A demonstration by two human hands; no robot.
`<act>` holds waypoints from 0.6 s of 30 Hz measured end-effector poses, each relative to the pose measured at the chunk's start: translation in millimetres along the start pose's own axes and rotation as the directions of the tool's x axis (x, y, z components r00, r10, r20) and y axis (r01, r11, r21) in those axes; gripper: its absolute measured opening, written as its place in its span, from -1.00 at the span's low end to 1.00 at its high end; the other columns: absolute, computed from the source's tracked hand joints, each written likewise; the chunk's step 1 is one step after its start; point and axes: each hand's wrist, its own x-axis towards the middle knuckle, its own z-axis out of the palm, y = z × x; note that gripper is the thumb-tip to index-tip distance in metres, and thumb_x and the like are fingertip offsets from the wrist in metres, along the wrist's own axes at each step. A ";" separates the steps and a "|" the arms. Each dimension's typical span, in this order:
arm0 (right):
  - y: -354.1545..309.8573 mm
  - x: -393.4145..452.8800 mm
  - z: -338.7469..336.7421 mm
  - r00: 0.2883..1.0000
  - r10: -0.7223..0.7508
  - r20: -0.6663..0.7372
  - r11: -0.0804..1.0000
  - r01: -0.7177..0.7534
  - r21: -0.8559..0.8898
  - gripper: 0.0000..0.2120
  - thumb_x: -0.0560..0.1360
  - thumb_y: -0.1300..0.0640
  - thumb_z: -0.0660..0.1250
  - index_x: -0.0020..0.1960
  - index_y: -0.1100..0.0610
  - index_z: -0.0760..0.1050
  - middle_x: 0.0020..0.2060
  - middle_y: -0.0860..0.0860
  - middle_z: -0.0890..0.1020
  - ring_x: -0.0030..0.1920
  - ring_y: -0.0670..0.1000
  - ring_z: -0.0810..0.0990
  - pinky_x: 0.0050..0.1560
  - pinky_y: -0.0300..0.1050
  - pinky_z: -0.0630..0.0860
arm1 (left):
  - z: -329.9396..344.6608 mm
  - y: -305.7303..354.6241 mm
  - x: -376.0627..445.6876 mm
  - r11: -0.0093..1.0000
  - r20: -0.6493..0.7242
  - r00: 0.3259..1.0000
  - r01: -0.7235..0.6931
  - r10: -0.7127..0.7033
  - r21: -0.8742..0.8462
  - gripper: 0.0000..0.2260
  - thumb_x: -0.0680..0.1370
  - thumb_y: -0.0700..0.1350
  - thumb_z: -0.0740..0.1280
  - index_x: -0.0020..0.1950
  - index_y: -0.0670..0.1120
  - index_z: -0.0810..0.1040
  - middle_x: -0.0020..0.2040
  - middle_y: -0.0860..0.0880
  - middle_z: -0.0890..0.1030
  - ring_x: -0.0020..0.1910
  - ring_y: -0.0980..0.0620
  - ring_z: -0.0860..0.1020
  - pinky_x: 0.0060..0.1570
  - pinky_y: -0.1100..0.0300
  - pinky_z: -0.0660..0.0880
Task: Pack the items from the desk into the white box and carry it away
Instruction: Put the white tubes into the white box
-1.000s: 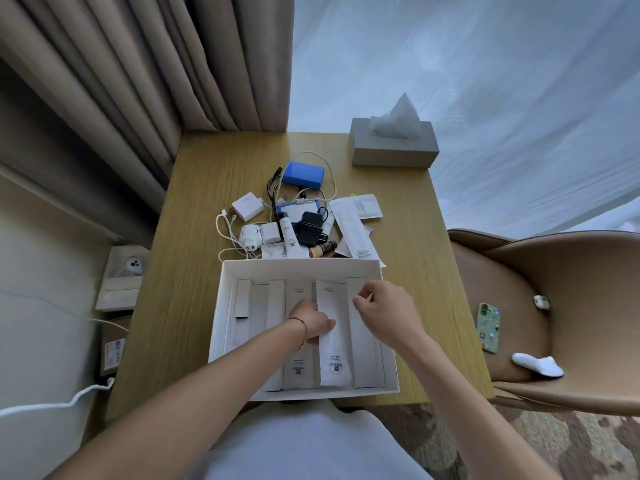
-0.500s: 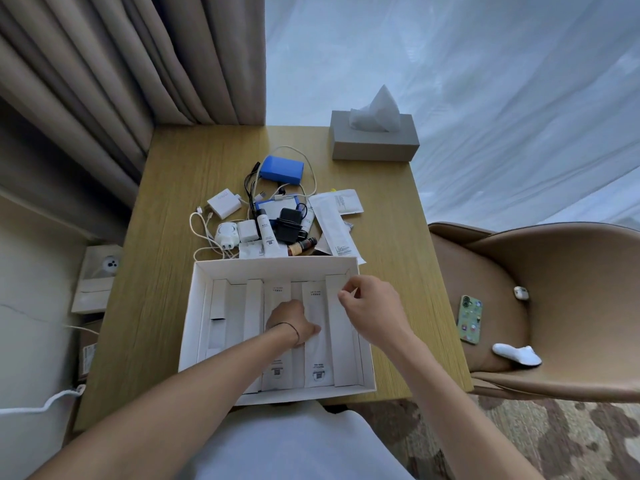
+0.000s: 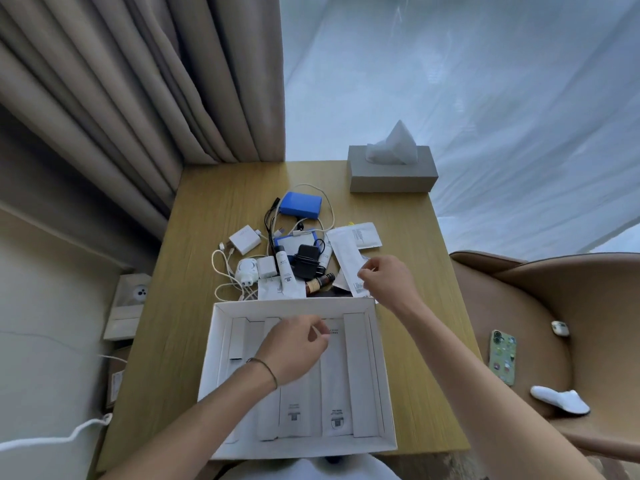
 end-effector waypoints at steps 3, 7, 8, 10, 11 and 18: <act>-0.8 32.3 7.5 1.000 0.002 0.002 1.000 -0.002 -0.028 -0.86 0.49 0.18 0.26 -0.15 0.08 0.60 -0.25 -0.05 0.68 -0.24 0.02 0.62 -0.31 -0.15 0.47 | -25.7 12.4 -3.0 0.988 -0.029 1.000 -0.013 0.009 -0.156 -0.89 0.56 0.02 0.31 -0.06 0.11 0.63 -0.22 0.10 0.67 -0.21 0.20 0.61 -0.14 0.24 0.57; 3.3 69.1 23.2 1.000 0.017 0.024 0.996 -0.015 -0.088 -0.71 0.48 0.22 0.26 0.16 0.08 0.58 0.11 0.01 0.67 -0.03 0.01 0.59 -0.24 -0.14 0.45 | -51.1 23.4 2.1 0.969 -0.078 0.997 -0.027 0.008 -0.247 -0.89 0.57 -0.07 0.31 -0.08 0.09 0.63 -0.26 0.07 0.68 -0.20 0.11 0.64 -0.06 0.08 0.61; 4.3 76.4 27.4 0.999 0.017 0.032 0.993 -0.013 -0.115 -0.65 0.48 0.22 0.27 0.25 0.09 0.55 0.17 0.03 0.64 0.07 0.05 0.59 -0.15 -0.11 0.49 | -55.5 24.7 4.3 0.966 -0.082 0.997 -0.026 0.005 -0.259 -0.88 0.58 -0.08 0.31 -0.07 0.08 0.63 -0.25 0.06 0.69 -0.18 0.05 0.65 -0.04 0.05 0.62; 6.3 89.1 36.3 0.999 0.012 0.043 0.982 -0.004 -0.190 -0.58 0.49 0.22 0.29 0.35 0.10 0.48 0.21 0.07 0.62 0.16 0.11 0.58 0.01 -0.03 0.57 | -61.7 26.4 10.7 0.962 -0.089 0.996 -0.017 -0.008 -0.273 -0.87 0.59 -0.10 0.30 -0.06 0.05 0.63 -0.23 0.03 0.69 -0.17 -0.02 0.65 -0.04 -0.01 0.62; 6.8 94.0 40.5 0.999 0.014 0.045 0.973 -0.004 -0.229 -0.55 0.49 0.21 0.30 0.37 0.11 0.44 0.20 0.09 0.61 0.15 0.13 0.58 0.04 0.02 0.59 | -63.9 26.9 13.9 0.962 -0.091 0.996 -0.013 -0.012 -0.272 -0.87 0.60 -0.11 0.30 -0.05 0.05 0.63 -0.23 0.03 0.69 -0.17 -0.03 0.65 -0.04 -0.03 0.63; 9.0 106.7 57.7 0.996 0.071 0.046 0.961 -0.056 -0.272 -0.33 0.41 0.12 0.45 0.44 0.05 0.25 0.10 0.11 0.57 0.08 0.18 0.57 0.00 0.10 0.63 | -73.8 24.2 37.8 0.969 -0.093 0.994 0.026 -0.050 -0.247 -0.85 0.59 -0.08 0.29 -0.10 0.13 0.62 -0.23 0.08 0.69 -0.17 0.09 0.65 -0.04 0.04 0.63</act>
